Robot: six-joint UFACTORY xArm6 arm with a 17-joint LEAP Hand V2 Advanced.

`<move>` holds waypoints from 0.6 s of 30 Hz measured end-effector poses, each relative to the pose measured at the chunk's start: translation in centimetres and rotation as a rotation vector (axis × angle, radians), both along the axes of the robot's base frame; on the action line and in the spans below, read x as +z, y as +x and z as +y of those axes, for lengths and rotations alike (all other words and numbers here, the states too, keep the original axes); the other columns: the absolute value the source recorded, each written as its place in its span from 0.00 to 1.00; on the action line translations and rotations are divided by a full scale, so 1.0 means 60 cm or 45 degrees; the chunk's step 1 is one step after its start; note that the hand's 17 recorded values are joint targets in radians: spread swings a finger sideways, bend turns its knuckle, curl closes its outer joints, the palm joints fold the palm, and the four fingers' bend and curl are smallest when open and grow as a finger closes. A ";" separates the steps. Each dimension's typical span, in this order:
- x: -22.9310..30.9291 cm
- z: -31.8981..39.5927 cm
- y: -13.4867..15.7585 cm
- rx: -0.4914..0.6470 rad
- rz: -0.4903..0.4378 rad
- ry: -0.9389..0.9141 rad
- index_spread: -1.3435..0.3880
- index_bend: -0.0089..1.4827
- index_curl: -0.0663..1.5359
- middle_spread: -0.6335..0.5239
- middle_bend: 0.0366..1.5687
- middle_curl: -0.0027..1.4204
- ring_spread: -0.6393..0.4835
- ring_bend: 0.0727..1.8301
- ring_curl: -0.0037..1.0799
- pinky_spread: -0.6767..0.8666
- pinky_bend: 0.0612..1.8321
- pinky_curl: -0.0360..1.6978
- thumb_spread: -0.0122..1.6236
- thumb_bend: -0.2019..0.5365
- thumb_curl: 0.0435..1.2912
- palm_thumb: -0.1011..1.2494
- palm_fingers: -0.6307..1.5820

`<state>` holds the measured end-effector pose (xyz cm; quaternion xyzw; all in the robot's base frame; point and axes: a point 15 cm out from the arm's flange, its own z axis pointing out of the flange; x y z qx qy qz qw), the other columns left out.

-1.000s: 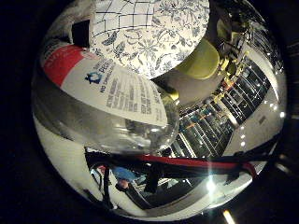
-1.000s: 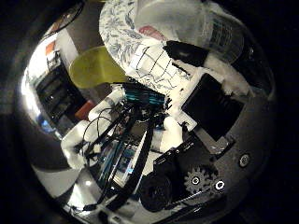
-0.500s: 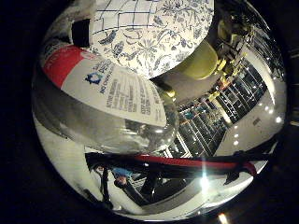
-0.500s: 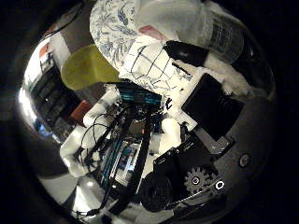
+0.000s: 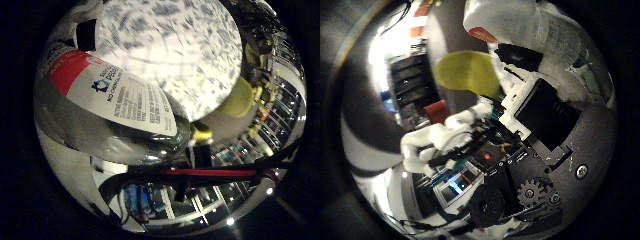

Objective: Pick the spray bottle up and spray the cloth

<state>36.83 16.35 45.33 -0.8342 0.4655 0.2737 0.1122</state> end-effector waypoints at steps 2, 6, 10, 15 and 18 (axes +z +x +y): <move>0.030 0.032 0.019 0.007 -0.072 0.179 0.68 0.79 0.42 0.48 0.83 0.39 0.44 0.77 0.50 0.29 0.55 0.66 0.74 0.26 0.46 0.88 0.85; 0.056 0.086 0.079 0.056 -0.250 0.506 0.68 0.79 0.42 0.48 0.82 0.39 0.44 0.77 0.50 0.29 0.55 0.66 0.73 0.26 0.46 0.88 0.85; 0.030 0.125 0.122 0.033 -0.222 0.742 0.68 0.79 0.42 0.48 0.82 0.39 0.44 0.77 0.50 0.29 0.55 0.66 0.73 0.26 0.47 0.87 0.85; -0.065 0.151 0.171 0.052 -0.150 0.859 0.68 0.79 0.42 0.48 0.82 0.38 0.44 0.77 0.50 0.28 0.55 0.66 0.73 0.26 0.49 0.87 0.85; -0.109 0.158 0.188 0.072 -0.135 0.907 0.68 0.80 0.42 0.48 0.82 0.38 0.44 0.77 0.50 0.28 0.55 0.67 0.72 0.26 0.50 0.87 0.85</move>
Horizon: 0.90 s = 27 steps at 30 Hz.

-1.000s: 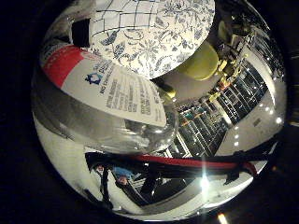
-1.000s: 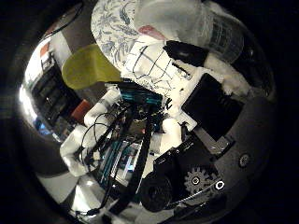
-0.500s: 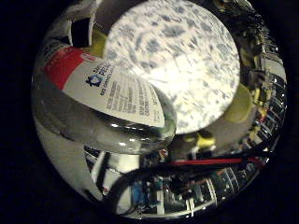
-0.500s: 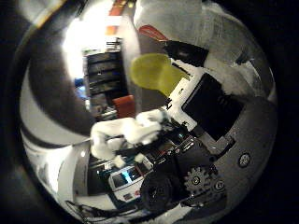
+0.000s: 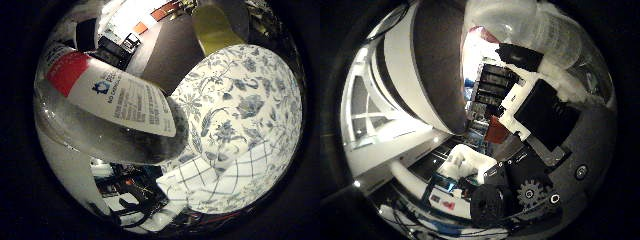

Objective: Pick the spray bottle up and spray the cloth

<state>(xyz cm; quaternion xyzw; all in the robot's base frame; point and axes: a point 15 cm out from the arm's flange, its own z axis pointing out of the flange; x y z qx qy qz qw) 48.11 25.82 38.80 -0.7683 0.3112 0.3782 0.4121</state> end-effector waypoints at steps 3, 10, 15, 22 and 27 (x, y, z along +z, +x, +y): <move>-0.037 0.015 0.013 0.012 0.041 0.045 0.68 0.80 0.42 0.48 0.82 0.38 0.44 0.77 0.50 0.28 0.55 0.67 0.72 0.26 0.51 0.86 0.85; -0.130 0.059 0.032 0.019 0.069 0.040 0.69 0.80 0.42 0.48 0.82 0.38 0.44 0.77 0.50 0.28 0.55 0.67 0.71 0.26 0.52 0.85 0.85; -0.169 0.101 0.052 0.031 0.041 0.022 0.68 0.80 0.43 0.48 0.82 0.38 0.44 0.77 0.51 0.28 0.55 0.67 0.70 0.26 0.53 0.85 0.85; -0.199 0.137 0.044 0.071 0.054 0.007 0.68 0.80 0.43 0.48 0.82 0.39 0.44 0.77 0.51 0.28 0.55 0.66 0.69 0.25 0.53 0.83 0.85; -0.242 0.143 0.058 0.032 0.067 -0.023 0.69 0.80 0.43 0.49 0.83 0.39 0.44 0.77 0.51 0.29 0.54 0.66 0.68 0.26 0.53 0.82 0.85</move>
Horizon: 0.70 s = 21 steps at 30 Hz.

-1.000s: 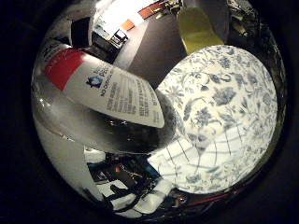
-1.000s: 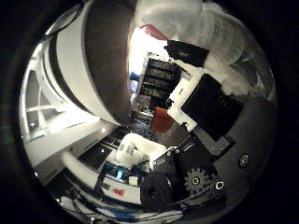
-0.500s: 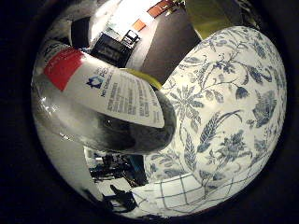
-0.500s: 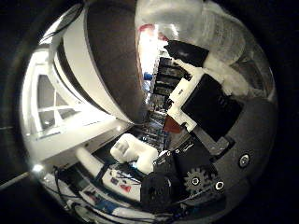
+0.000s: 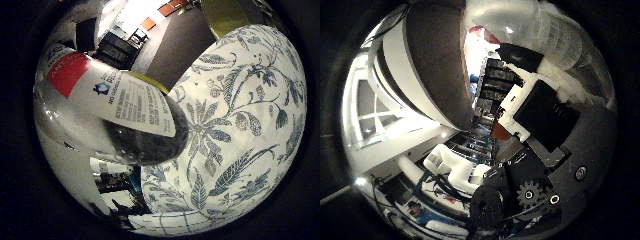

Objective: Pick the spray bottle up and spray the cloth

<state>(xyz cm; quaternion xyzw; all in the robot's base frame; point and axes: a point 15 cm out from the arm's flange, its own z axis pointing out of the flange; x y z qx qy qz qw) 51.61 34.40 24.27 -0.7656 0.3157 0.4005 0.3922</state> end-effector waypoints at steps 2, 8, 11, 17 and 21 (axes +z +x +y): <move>-0.010 0.000 0.001 -0.001 0.004 -0.002 0.69 0.80 0.43 0.49 0.83 0.39 0.44 0.77 0.51 0.29 0.54 0.65 0.68 0.25 0.53 0.82 0.85; -0.029 -0.014 0.007 -0.016 0.029 -0.006 0.69 0.79 0.43 0.49 0.83 0.39 0.44 0.77 0.50 0.29 0.55 0.64 0.67 0.25 0.52 0.81 0.84; -0.031 -0.025 0.011 -0.024 0.035 -0.003 0.69 0.76 0.43 0.49 0.83 0.39 0.44 0.76 0.50 0.28 0.55 0.63 0.65 0.24 0.51 0.78 0.84; -0.033 -0.059 0.017 -0.028 0.038 -0.015 0.65 0.38 0.39 0.49 0.77 0.38 0.44 0.75 0.49 0.24 0.61 0.57 0.49 0.23 0.51 0.72 0.71; -0.040 -0.075 0.008 0.003 0.040 -0.050 0.62 0.17 0.35 0.48 0.65 0.36 0.44 0.72 0.48 0.19 0.58 0.52 0.49 0.24 0.51 0.73 0.55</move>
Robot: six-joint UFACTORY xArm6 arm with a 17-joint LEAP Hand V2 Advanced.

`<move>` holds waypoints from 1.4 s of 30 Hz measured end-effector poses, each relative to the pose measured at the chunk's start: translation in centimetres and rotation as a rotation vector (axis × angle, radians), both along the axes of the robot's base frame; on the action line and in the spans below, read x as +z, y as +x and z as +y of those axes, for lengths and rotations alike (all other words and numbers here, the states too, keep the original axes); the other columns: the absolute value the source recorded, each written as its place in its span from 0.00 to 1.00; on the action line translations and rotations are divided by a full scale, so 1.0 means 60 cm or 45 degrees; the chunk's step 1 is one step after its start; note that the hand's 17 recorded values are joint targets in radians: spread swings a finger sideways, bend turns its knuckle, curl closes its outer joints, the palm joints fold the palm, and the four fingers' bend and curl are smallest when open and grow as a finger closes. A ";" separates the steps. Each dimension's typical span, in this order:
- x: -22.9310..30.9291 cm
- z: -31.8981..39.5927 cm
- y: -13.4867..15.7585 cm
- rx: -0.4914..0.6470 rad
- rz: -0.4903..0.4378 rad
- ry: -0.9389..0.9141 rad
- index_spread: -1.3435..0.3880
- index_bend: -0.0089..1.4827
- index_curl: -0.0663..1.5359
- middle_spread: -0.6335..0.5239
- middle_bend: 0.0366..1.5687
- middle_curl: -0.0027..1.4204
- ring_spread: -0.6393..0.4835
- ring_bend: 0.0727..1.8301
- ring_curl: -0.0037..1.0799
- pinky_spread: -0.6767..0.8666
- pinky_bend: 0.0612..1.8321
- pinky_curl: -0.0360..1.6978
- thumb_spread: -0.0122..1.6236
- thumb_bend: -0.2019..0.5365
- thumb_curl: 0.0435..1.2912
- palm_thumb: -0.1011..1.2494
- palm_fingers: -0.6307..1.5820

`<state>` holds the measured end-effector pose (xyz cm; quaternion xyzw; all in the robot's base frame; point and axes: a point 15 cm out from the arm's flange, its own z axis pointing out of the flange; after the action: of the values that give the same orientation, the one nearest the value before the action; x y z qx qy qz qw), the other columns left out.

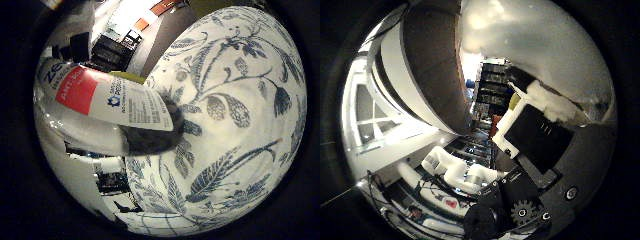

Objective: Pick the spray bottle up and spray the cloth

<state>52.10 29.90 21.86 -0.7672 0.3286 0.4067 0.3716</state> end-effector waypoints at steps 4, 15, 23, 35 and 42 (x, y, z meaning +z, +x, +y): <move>0.000 -0.012 -0.004 0.013 0.004 -0.016 0.60 0.19 0.36 0.48 0.59 0.35 0.46 0.65 0.45 0.25 0.47 0.50 0.57 0.24 0.49 0.71 0.42; 0.013 -0.053 -0.005 0.021 -0.001 -0.070 0.62 0.19 0.33 0.52 0.46 0.31 0.56 0.47 0.35 0.62 0.34 0.42 0.63 0.24 0.43 0.66 0.35; 0.070 -0.127 0.001 0.019 -0.125 -0.210 0.64 0.13 0.30 0.55 0.38 0.28 0.63 0.38 0.30 0.71 0.29 0.35 0.64 0.23 0.38 0.62 0.37; 0.192 -0.298 -0.081 0.069 -0.123 -0.448 0.66 0.13 0.27 0.63 0.27 0.24 0.72 0.23 0.23 0.71 0.21 0.26 0.66 0.24 0.31 0.55 0.35; 0.202 -0.414 -0.135 0.138 -0.111 -0.754 0.65 0.12 0.26 0.65 0.20 0.23 0.74 0.17 0.22 0.71 0.16 0.22 0.64 0.24 0.28 0.54 0.35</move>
<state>43.99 5.04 33.99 -0.8753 0.3752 0.2791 0.1233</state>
